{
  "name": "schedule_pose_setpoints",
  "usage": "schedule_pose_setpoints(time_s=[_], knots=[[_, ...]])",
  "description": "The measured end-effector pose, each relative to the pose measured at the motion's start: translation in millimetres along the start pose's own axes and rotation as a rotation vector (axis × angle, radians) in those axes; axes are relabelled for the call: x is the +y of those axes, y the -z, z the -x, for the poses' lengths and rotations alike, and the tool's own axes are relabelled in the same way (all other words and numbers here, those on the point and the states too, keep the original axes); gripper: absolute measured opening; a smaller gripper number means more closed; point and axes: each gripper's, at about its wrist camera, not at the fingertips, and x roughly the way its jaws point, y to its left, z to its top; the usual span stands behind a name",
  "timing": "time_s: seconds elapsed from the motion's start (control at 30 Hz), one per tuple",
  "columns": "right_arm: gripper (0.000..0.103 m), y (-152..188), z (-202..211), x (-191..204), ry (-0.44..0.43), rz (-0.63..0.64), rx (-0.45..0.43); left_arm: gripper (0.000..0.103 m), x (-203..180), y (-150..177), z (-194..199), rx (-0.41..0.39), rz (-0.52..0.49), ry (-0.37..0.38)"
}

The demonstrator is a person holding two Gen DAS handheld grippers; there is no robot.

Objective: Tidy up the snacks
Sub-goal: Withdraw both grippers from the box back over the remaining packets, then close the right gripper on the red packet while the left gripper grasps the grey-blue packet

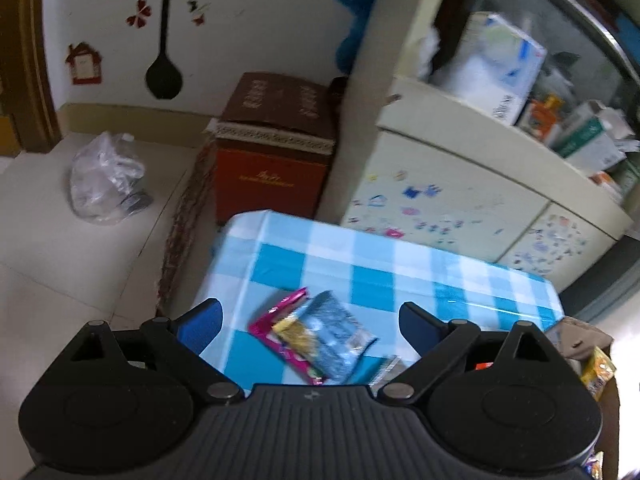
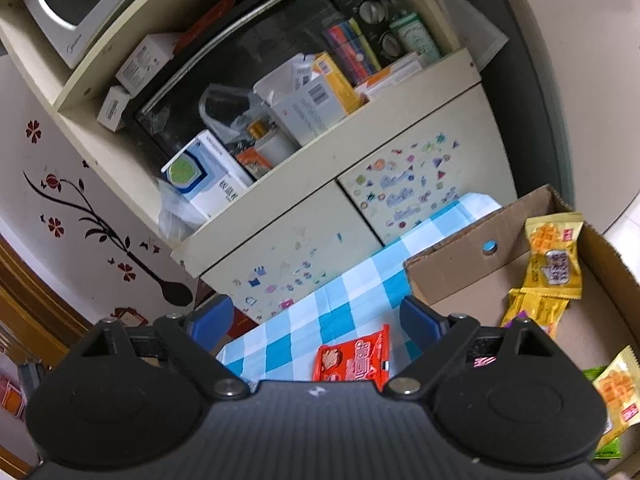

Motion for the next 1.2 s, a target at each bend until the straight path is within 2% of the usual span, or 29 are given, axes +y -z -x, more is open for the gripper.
schedule_pose_setpoints(time_s=[0.1, 0.3, 0.7, 1.0, 1.2], knots=[[0.090, 5.3, -10.0, 3.4, -0.022, -0.008, 0.026, 0.097, 5.7, -1.8, -13.5, 0.020, 0.018, -0.022], [0.090, 16.3, -30.0, 10.2, -0.041, 0.010, 0.081, 0.098, -6.2, 3.0, -38.3, 0.057, -0.057, -0.024], [0.090, 39.5, -85.5, 18.3, 0.033, 0.102, 0.183, 0.097, -23.1, 5.9, -81.1, 0.099, -0.095, -0.053], [0.090, 49.4, -133.9, 23.3, 0.046, 0.179, 0.226, 0.098, -24.2, 1.3, -100.7, 0.110, -0.058, -0.070], [0.090, 45.3, -162.1, 14.1, 0.065, 0.176, 0.230, 0.098, -21.3, -0.8, -115.5, 0.126, -0.046, -0.124]])
